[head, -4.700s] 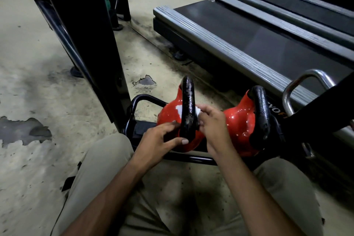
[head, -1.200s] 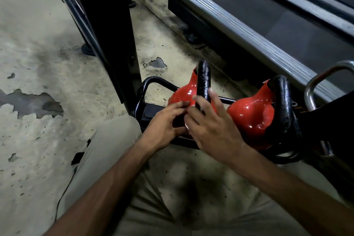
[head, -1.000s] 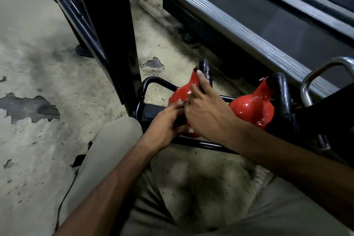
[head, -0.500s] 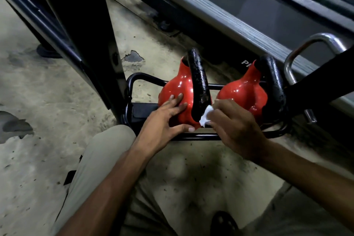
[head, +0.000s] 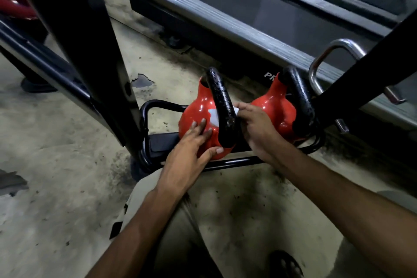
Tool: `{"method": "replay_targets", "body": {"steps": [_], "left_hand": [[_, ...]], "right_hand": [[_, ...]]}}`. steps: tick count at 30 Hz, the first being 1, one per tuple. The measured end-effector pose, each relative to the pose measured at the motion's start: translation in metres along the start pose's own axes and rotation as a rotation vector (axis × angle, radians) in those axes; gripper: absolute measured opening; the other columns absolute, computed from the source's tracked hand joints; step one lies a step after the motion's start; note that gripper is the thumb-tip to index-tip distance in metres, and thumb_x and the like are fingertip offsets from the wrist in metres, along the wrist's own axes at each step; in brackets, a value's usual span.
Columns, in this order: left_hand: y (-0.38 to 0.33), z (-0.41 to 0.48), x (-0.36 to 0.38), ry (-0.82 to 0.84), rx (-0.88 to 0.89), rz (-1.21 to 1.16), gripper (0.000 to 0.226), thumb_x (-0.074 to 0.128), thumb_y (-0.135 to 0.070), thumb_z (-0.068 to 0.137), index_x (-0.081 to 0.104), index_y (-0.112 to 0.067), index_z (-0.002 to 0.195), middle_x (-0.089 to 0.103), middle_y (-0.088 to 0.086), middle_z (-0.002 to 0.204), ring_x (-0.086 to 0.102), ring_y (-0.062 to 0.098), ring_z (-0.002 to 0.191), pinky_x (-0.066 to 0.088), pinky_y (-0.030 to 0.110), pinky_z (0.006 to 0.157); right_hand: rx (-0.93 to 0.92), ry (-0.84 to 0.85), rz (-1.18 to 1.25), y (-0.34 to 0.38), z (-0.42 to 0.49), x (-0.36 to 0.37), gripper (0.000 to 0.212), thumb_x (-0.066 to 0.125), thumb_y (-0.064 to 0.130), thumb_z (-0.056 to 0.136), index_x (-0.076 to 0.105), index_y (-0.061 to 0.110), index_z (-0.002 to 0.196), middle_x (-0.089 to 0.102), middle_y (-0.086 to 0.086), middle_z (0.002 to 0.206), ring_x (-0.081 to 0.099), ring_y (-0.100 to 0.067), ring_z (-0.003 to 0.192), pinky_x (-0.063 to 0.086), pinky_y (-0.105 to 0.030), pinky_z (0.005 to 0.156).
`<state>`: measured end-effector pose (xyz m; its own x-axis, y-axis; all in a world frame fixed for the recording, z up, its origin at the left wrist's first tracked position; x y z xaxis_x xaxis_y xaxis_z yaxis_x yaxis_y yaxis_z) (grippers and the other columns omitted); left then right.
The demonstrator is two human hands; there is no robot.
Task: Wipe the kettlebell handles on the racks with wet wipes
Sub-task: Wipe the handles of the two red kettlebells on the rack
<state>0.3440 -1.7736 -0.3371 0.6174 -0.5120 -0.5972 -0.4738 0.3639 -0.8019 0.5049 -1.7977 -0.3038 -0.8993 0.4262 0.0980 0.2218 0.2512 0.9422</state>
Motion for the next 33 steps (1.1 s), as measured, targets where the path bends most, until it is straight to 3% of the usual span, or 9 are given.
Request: {"method": "replay_targets", "body": {"steps": [3, 7, 12, 14, 18, 21, 27, 30, 33], "left_hand": [[-0.006, 0.001, -0.004, -0.006, -0.034, 0.005, 0.078, 0.051, -0.07, 0.088, 0.051, -0.025, 0.152, 0.028, -0.014, 0.167, 0.019, 0.003, 0.155, 0.022, 0.029, 0.126], [-0.025, 0.0, -0.013, -0.112, -0.034, 0.059, 0.082, 0.045, -0.08, 0.089, 0.053, -0.026, 0.15, 0.046, -0.008, 0.159, 0.043, 0.01, 0.146, 0.04, 0.041, 0.119], [-0.069, 0.002, -0.029, -0.399, 0.042, 0.123, 0.065, 0.062, -0.053, 0.097, 0.047, -0.023, 0.152, 0.044, -0.008, 0.16, 0.039, 0.007, 0.147, 0.04, 0.035, 0.118], [-0.092, 0.005, -0.029, -0.467, 0.124, 0.203, 0.059, 0.063, -0.046, 0.099, 0.049, -0.02, 0.151, 0.043, -0.006, 0.16, 0.039, 0.009, 0.147, 0.038, 0.034, 0.118], [-0.14, 0.024, 0.002, -0.47, 0.328, 0.255, 0.052, 0.061, -0.043, 0.099, 0.057, -0.015, 0.143, 0.05, 0.001, 0.156, 0.047, 0.016, 0.143, 0.041, 0.034, 0.116], [-0.164, 0.057, 0.041, -0.357, 0.296, 0.187, 0.061, 0.064, -0.047, 0.097, 0.052, -0.016, 0.148, 0.043, 0.0, 0.161, 0.04, 0.012, 0.147, 0.037, 0.031, 0.119], [-0.181, 0.108, 0.105, -0.065, 0.195, 0.159, 0.086, 0.066, -0.048, 0.097, 0.019, -0.027, 0.165, 0.005, -0.01, 0.173, 0.009, 0.001, 0.157, 0.02, 0.024, 0.125], [-0.194, 0.111, 0.12, -0.004, 0.268, 0.274, 0.072, 0.058, -0.042, 0.103, 0.025, -0.02, 0.164, 0.007, -0.006, 0.174, 0.008, 0.009, 0.159, 0.016, 0.03, 0.128], [-0.201, 0.111, 0.129, 0.036, 0.293, 0.449, 0.068, 0.051, -0.041, 0.106, 0.023, -0.017, 0.164, 0.004, -0.001, 0.174, 0.003, 0.015, 0.16, 0.014, 0.033, 0.129]], "right_hand": [[-0.009, -0.112, 0.011, 0.006, -0.011, -0.011, 0.012, 0.059, -0.001, 0.095, 0.068, 0.001, 0.102, 0.067, -0.016, 0.085, 0.06, -0.017, 0.064, 0.052, -0.026, 0.062], [-0.172, -0.167, -0.101, 0.031, -0.03, -0.03, 0.008, 0.068, -0.003, 0.09, 0.069, 0.001, 0.096, 0.071, -0.014, 0.088, 0.067, -0.02, 0.079, 0.057, -0.032, 0.074], [-0.331, -0.138, -0.241, 0.074, -0.041, -0.059, 0.007, 0.067, -0.002, 0.093, 0.072, -0.001, 0.098, 0.075, -0.005, 0.086, 0.067, -0.01, 0.077, 0.054, -0.02, 0.069], [-0.387, -0.114, -0.274, 0.093, -0.041, -0.076, 0.004, 0.069, 0.005, 0.094, 0.072, 0.003, 0.097, 0.074, -0.004, 0.084, 0.066, -0.01, 0.076, 0.052, -0.022, 0.069], [-0.53, -0.149, -0.484, 0.138, -0.019, -0.12, 0.006, 0.074, 0.016, 0.09, 0.074, 0.014, 0.084, 0.069, -0.016, 0.074, 0.061, -0.014, 0.067, 0.048, -0.028, 0.066], [-0.657, -0.251, -0.769, 0.169, 0.022, -0.149, 0.013, 0.075, 0.023, 0.086, 0.068, 0.026, 0.075, 0.069, 0.005, 0.079, 0.064, -0.006, 0.074, 0.051, -0.027, 0.075], [-0.468, -0.204, -0.984, 0.163, 0.094, -0.181, 0.006, 0.074, 0.02, 0.085, 0.075, 0.015, 0.081, 0.066, 0.002, 0.074, 0.063, -0.016, 0.077, 0.034, -0.023, 0.064], [-0.237, -0.16, -0.941, 0.136, 0.12, -0.195, 0.013, 0.064, 0.007, 0.084, 0.074, 0.014, 0.077, 0.073, -0.008, 0.077, 0.069, -0.025, 0.075, 0.041, -0.022, 0.056], [-0.113, -0.066, -0.931, 0.129, 0.138, -0.195, 0.021, 0.057, 0.006, 0.082, 0.077, 0.005, 0.077, 0.076, -0.02, 0.08, 0.075, -0.036, 0.082, 0.056, -0.033, 0.065]]}}
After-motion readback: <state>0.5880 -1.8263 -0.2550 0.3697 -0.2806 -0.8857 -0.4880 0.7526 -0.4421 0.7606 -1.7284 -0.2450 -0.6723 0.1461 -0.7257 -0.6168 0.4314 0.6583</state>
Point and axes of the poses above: each hand's wrist, its own z-axis towards the middle knuckle, its own x-axis out of the palm, y = z × x, the point moved 8 cm from there along z, towards the middle knuckle
